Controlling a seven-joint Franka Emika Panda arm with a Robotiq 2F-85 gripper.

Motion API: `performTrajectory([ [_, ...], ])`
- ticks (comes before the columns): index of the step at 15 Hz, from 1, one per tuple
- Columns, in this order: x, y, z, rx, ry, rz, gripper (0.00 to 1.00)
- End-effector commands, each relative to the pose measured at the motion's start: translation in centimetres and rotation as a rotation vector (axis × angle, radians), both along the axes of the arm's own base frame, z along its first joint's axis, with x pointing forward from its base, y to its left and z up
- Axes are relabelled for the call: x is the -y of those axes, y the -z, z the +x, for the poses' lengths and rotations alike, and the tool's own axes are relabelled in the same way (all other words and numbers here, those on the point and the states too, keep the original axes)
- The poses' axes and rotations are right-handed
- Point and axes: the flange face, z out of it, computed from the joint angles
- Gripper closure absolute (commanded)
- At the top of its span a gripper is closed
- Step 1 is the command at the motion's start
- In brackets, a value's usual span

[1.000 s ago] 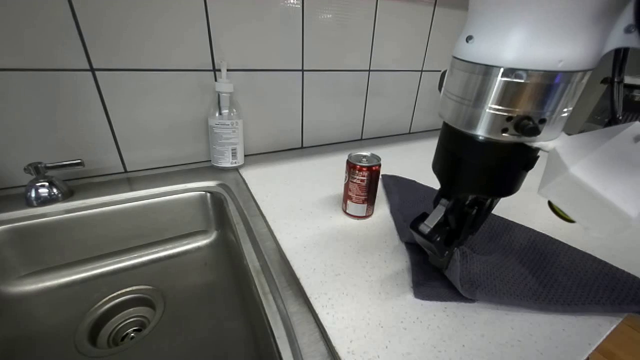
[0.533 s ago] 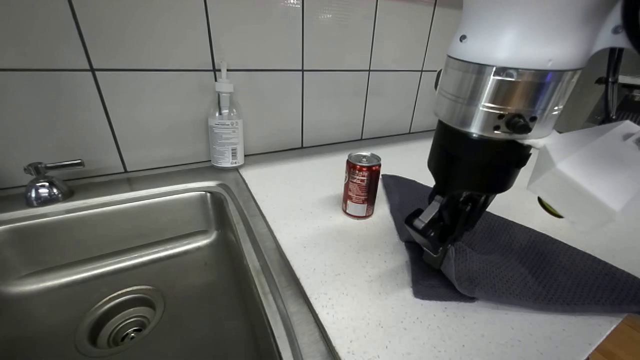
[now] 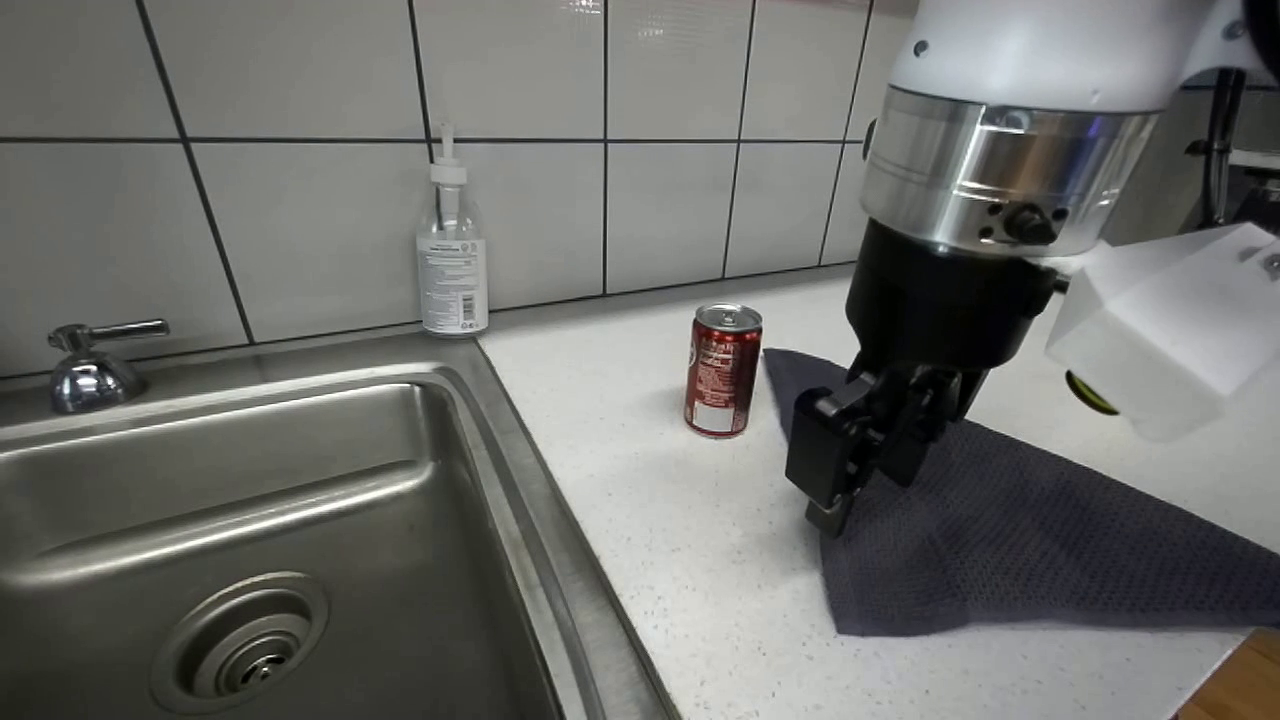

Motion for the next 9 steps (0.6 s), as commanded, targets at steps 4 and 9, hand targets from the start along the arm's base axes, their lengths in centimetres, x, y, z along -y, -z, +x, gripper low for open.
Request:
performTrajectory([
  [4,1.4,-3.2,0.2,0.046,0.007,0.022,0.0],
  [9,3.4,-4.8,0.5,0.062,0.019,0.039,0.0],
])
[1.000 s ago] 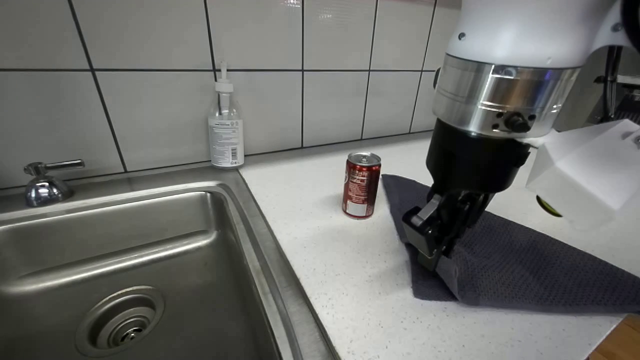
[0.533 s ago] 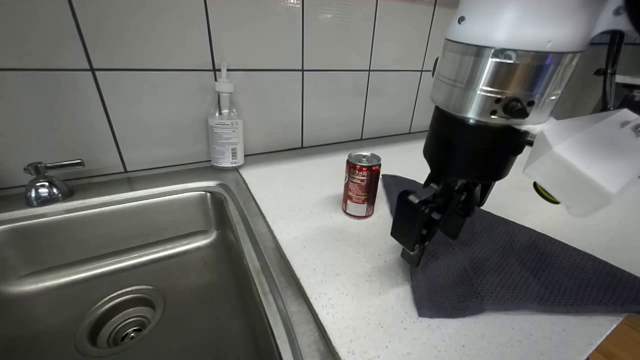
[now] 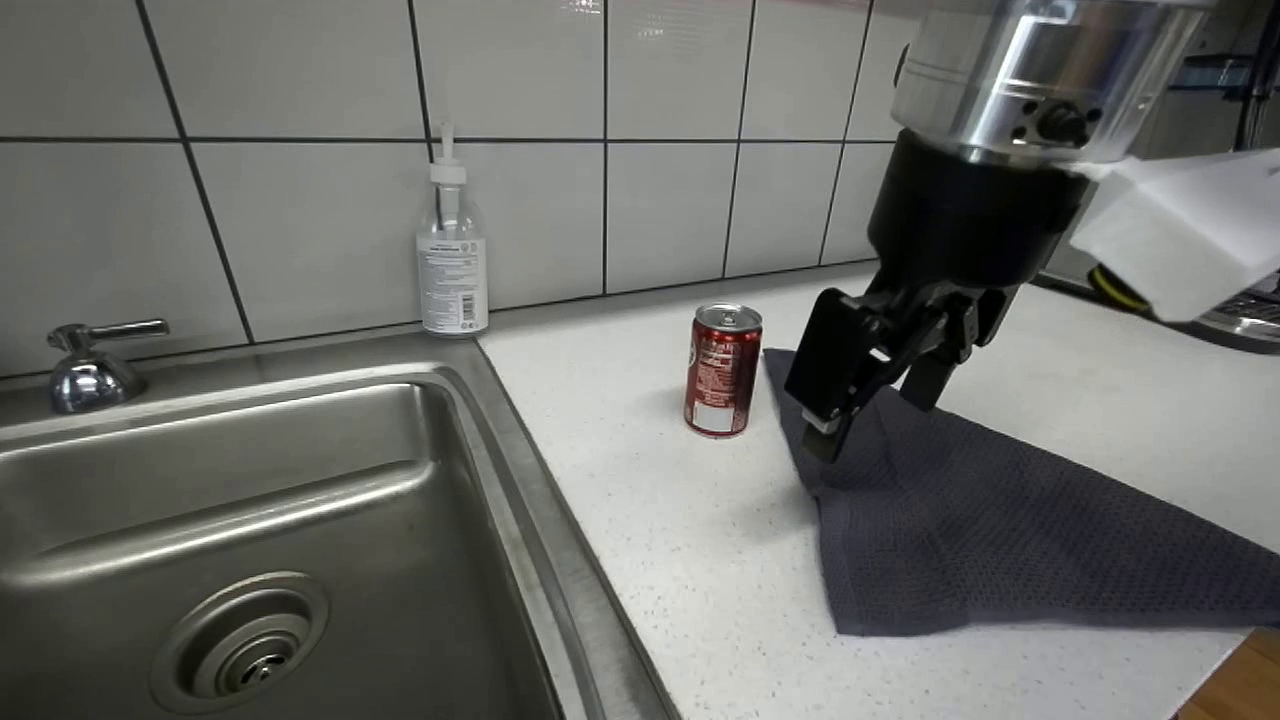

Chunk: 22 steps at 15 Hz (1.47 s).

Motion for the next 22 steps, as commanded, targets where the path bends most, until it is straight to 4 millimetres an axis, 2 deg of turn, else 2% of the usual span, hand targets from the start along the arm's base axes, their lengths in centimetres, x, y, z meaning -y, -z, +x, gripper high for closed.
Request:
performTrajectory([
  [1,2.0,-1.8,-0.2,0.01,-0.007,0.016,0.0],
  [8,5.4,-2.4,1.6,0.019,-0.075,0.057,0.0],
  [13,9.1,-2.4,3.3,0.017,-0.152,0.087,0.0],
  [14,7.9,-2.0,2.4,0.006,-0.117,0.075,0.0],
  [16,8.4,-2.0,2.5,0.004,-0.117,0.075,0.0],
  [22,7.9,-1.8,2.4,-0.001,-0.125,0.076,0.0],
])
